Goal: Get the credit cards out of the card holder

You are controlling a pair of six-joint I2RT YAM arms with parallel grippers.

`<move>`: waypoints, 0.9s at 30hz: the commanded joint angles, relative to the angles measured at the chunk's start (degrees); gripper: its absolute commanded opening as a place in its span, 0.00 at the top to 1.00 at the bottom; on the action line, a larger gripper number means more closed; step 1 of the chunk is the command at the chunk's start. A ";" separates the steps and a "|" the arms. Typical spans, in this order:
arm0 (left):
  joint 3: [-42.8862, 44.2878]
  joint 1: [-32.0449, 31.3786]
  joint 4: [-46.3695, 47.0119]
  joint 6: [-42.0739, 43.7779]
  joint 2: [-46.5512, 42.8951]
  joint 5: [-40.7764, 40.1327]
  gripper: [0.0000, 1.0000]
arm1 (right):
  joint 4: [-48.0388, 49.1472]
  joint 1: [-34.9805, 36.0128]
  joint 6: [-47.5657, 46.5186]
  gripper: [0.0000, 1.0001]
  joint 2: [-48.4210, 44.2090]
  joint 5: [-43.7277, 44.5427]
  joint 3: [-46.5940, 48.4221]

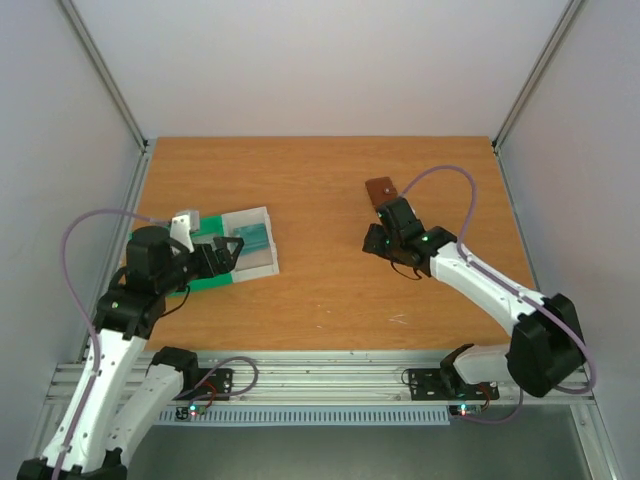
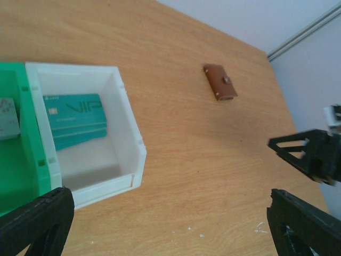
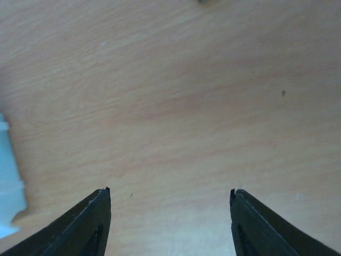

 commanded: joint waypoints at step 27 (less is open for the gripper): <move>-3.44 -0.27 4.34 2.11 -9.02 1.09 0.01 | 32.43 -22.58 18.09 0.64 30.37 -10.73 7.50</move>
